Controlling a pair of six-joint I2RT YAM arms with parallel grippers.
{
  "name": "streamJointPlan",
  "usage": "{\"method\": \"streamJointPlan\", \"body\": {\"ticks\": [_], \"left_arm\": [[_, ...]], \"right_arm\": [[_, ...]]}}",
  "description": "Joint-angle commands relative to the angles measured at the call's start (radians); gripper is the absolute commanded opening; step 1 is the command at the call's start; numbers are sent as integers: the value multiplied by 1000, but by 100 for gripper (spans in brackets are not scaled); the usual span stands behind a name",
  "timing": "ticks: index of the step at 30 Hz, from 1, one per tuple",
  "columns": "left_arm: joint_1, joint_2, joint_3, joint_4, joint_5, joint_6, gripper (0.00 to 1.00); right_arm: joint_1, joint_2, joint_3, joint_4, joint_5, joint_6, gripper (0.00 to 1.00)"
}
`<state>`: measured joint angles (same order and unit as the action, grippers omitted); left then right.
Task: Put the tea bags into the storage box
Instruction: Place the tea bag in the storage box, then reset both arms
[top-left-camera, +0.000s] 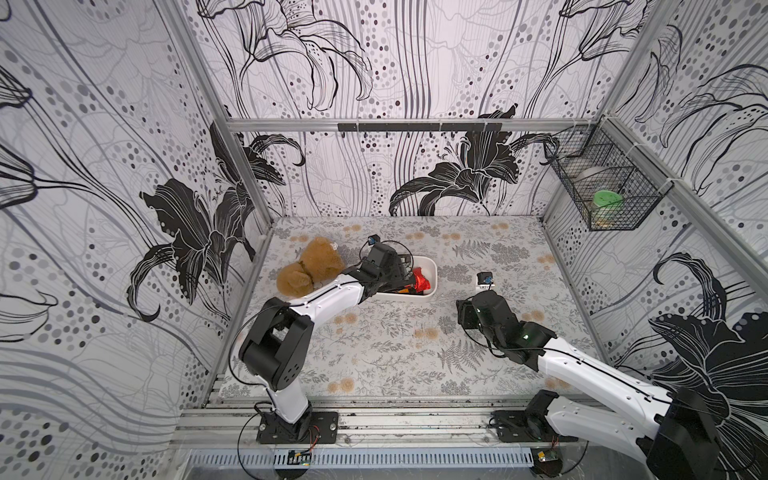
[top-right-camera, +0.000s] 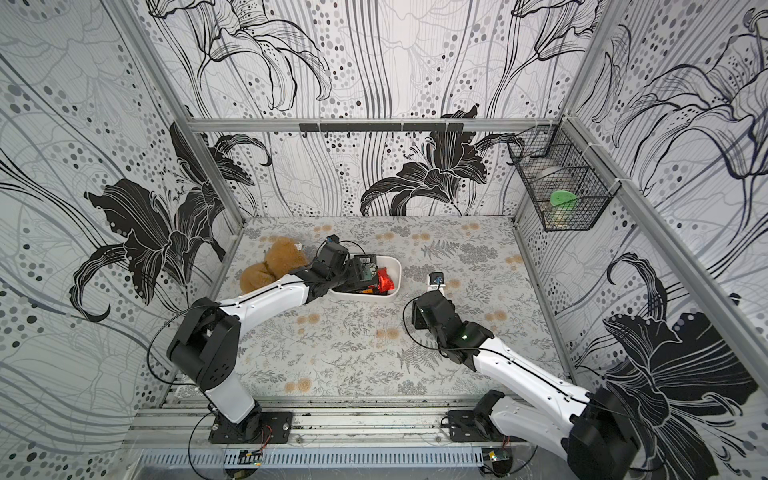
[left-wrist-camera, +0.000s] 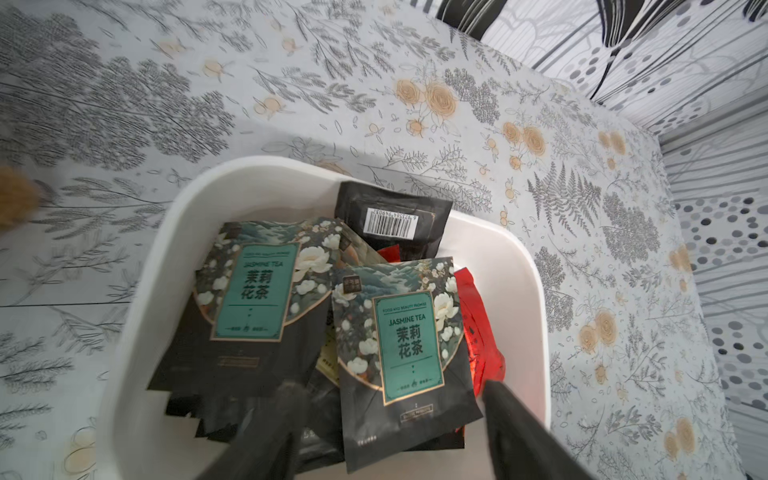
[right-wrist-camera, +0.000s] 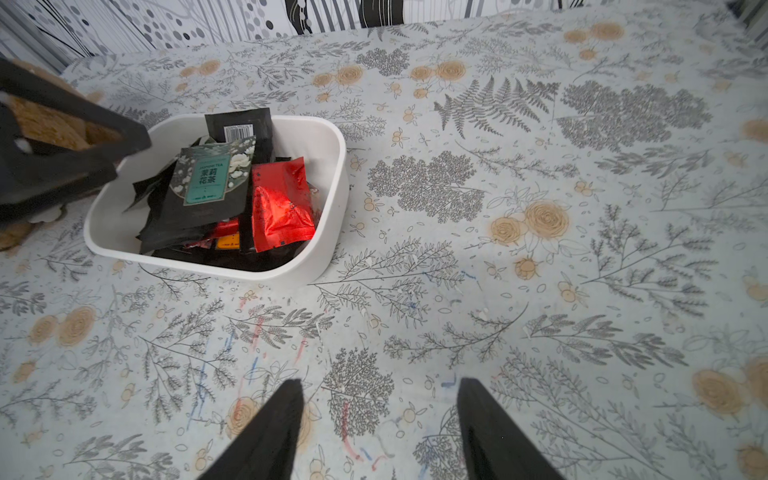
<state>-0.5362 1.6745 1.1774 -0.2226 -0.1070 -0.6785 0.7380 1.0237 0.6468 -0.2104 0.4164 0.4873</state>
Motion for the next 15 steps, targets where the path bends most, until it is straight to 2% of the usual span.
{"method": "streamJointPlan", "body": {"ticks": [1,2,8,11,14,15], "left_arm": [[-4,-163,-26,-17,-128,47,93],[-6,-205,-45,-17,-144,51,98],[-45,-505,-238,47,-260,98,97],[-51,-657,-373,126,-320,149,97],[-51,-783,-487,173,-435,198,97],[-50,-824,-524,194,-482,222,97]], "right_arm": [[-6,-39,33,-40,22,-29,74],[-6,-47,34,-37,21,-36,77],[-6,-87,68,-36,3,-90,89],[-6,-86,96,-57,75,-75,98],[-6,-89,86,-21,157,-91,96],[-6,-95,65,32,167,-155,96]]}}
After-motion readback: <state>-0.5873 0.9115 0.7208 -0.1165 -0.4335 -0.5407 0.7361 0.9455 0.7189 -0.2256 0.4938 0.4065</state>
